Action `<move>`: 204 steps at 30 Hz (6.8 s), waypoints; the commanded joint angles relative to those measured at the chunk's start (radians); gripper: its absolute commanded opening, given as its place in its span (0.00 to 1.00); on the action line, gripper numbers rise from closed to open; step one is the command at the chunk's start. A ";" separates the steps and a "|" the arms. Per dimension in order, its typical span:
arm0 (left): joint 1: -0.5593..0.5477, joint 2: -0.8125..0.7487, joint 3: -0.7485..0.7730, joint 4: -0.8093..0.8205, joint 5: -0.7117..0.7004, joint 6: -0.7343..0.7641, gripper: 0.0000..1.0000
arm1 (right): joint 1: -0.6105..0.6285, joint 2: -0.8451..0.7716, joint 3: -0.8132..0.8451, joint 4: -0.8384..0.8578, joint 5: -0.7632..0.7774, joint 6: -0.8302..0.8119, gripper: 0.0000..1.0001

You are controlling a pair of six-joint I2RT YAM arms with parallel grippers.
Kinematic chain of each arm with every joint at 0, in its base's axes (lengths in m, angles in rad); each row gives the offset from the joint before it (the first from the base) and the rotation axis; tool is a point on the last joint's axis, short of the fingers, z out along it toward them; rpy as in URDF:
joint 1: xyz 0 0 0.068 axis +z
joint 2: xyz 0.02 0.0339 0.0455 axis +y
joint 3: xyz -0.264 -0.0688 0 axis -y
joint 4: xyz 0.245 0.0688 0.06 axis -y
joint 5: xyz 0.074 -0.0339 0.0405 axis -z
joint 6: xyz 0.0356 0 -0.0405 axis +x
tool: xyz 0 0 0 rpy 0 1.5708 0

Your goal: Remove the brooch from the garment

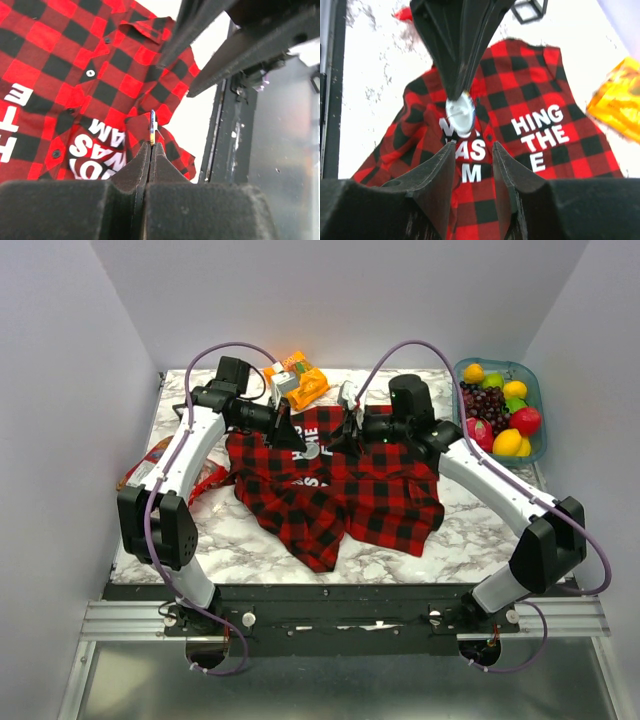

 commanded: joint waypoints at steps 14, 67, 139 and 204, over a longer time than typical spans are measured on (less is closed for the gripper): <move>-0.039 -0.029 0.022 -0.079 0.042 0.094 0.00 | -0.014 0.100 0.084 -0.058 -0.164 0.017 0.38; -0.071 -0.008 -0.021 0.196 -0.030 -0.062 0.03 | -0.051 0.125 0.079 -0.030 -0.270 0.135 0.01; -0.257 -0.107 -0.063 0.188 -0.444 0.311 0.24 | -0.083 0.115 0.007 0.050 -0.259 0.276 0.00; -0.180 -0.166 -0.096 0.283 -0.265 -0.008 0.44 | -0.088 0.094 -0.038 0.028 -0.263 0.210 0.01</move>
